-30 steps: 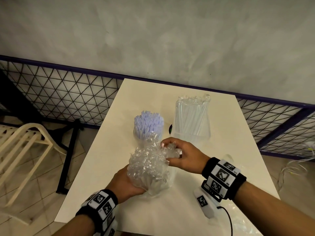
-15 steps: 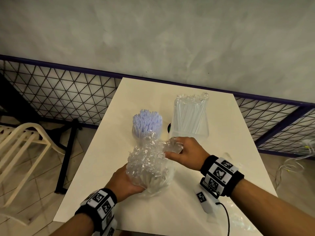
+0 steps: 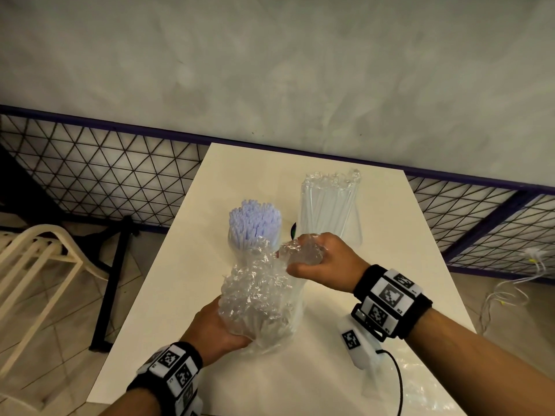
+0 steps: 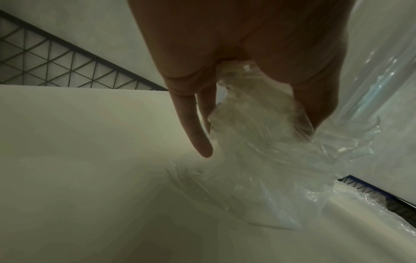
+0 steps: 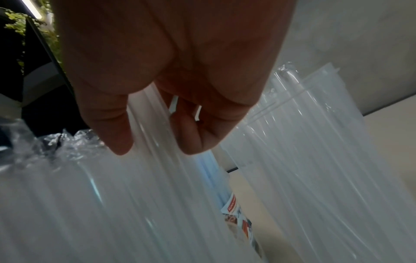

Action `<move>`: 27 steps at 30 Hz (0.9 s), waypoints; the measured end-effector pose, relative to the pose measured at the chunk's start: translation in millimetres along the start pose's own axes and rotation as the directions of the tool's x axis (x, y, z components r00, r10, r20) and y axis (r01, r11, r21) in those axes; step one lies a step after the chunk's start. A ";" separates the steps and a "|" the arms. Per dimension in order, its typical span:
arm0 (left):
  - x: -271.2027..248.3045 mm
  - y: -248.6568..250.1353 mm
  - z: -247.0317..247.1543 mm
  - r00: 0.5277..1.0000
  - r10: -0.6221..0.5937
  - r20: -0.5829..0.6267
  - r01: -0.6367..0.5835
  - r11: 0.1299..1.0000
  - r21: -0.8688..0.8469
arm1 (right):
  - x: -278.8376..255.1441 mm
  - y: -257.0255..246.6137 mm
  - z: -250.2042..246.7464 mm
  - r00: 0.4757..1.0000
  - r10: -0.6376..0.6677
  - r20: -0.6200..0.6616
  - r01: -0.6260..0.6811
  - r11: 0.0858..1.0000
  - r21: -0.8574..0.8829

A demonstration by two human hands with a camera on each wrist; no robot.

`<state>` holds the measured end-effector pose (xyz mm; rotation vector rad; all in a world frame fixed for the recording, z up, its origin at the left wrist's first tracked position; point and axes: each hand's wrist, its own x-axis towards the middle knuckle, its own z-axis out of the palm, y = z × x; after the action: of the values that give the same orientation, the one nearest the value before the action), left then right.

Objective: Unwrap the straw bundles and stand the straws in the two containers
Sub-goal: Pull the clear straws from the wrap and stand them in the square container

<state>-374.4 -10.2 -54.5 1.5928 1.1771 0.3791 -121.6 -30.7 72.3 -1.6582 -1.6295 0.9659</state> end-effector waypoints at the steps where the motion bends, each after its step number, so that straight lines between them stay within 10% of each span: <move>1: 0.3 -0.9 -0.2 1.000 0.000 0.001 0.000 1.000 0.004 | 0.7 -1.0 -1.4 1.000 -0.006 -0.006 0.006 1.000 0.000; 15: 2.0 -7.4 1.5 1.000 0.001 -0.012 -0.001 0.999 0.034 | 0.6 -18.5 -0.8 0.989 -0.091 0.117 0.090 0.996 0.013; 27: 1.5 -7.3 1.2 1.000 0.009 0.003 -0.009 1.000 0.026 | 5.6 -38.7 -21.8 0.990 -0.125 -0.065 0.128 0.991 0.043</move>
<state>-376.3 -10.0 -61.8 1.6208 1.1770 0.3684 -124.7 -21.7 116.0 -1.5194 -1.6368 0.8743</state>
